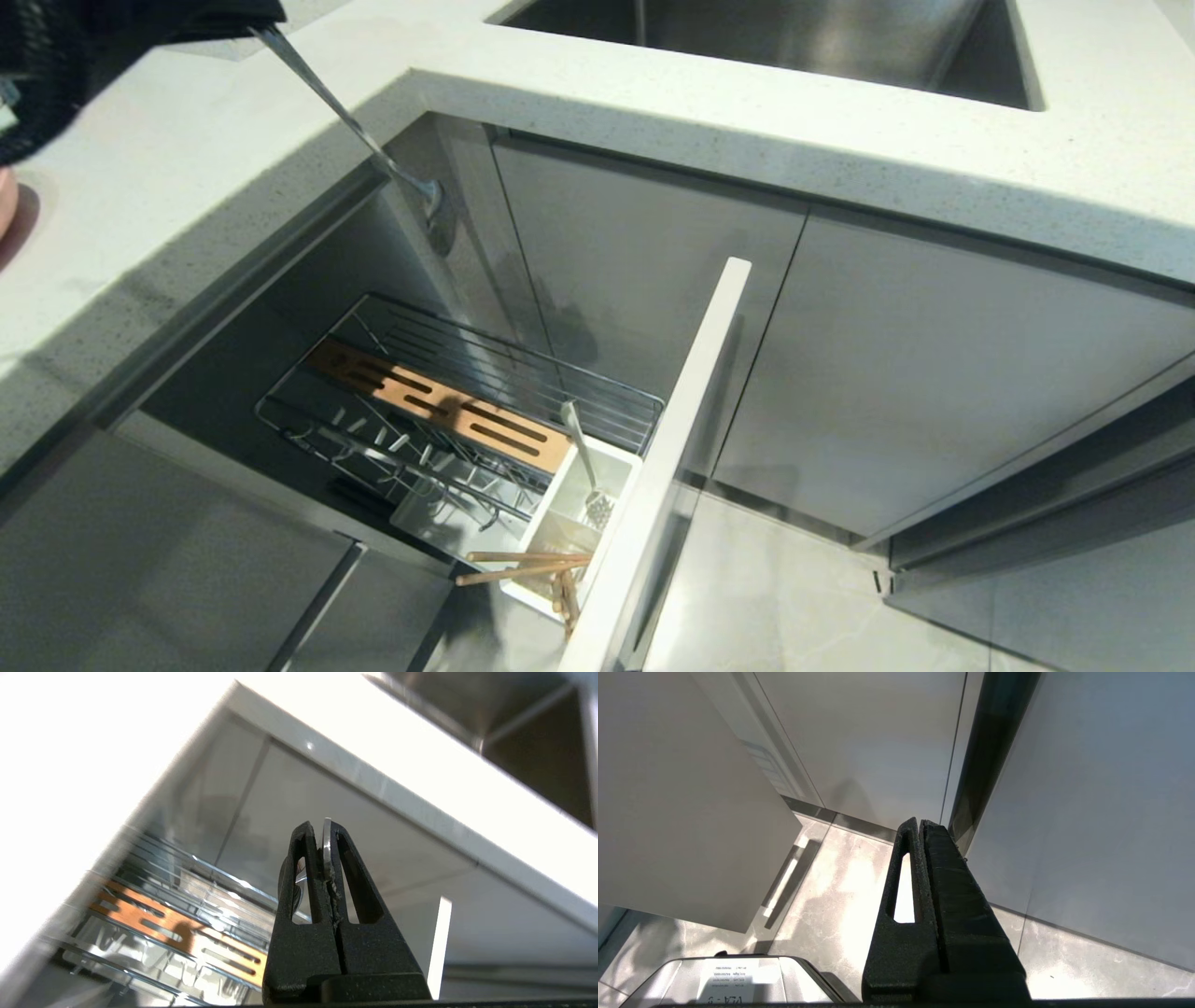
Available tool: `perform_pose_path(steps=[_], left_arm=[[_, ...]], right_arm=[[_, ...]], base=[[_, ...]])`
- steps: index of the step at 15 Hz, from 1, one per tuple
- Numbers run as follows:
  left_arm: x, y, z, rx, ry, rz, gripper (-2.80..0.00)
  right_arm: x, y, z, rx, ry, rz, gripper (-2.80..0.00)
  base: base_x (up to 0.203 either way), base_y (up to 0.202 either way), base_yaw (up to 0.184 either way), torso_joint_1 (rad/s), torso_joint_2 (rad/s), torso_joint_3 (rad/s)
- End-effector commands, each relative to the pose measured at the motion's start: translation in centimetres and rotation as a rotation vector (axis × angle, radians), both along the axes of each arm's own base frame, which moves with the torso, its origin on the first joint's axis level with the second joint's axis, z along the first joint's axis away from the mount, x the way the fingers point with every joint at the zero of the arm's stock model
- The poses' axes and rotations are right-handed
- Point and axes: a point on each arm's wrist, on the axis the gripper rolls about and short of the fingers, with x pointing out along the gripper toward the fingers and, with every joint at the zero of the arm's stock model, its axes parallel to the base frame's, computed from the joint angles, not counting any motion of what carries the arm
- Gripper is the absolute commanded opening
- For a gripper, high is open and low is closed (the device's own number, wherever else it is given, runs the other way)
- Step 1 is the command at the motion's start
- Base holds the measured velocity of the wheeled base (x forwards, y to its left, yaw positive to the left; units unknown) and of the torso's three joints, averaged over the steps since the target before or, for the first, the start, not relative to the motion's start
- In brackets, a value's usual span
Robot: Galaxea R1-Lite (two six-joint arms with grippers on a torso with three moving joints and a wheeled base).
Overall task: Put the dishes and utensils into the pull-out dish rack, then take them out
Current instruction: Take the spoon out of the cupboard
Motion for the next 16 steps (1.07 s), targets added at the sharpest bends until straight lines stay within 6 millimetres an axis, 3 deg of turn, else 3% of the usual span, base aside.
perform_pose_path(steps=[1, 9, 14, 16], left_arm=[[-1.4, 2.2, 1.1, -0.043, -0.043, 0.023, -2.80], [-6.2, 9.2, 4.3, -0.002, -0.288, 0.145, -2.80], [-8.4, 11.9, 4.1, 0.111, -0.357, 0.309, -2.80], [-8.1, 12.0, 3.2, 0.198, -0.347, 0.396, -2.80]], right_arm=[[0.0, 0.0, 0.0, 0.000, 0.000, 0.000, -2.80], [0.0, 0.0, 0.0, 0.000, 0.000, 0.000, -2.80], [0.0, 0.0, 0.0, 0.000, 0.000, 0.000, -2.80], [0.0, 0.0, 0.0, 0.000, 0.000, 0.000, -2.80]], base=[[0.000, 0.000, 0.000, 0.000, 0.00, 0.000], [0.000, 0.000, 0.000, 0.000, 0.00, 0.000], [0.000, 0.000, 0.000, 0.000, 0.00, 0.000], [0.000, 0.000, 0.000, 0.000, 0.00, 0.000]])
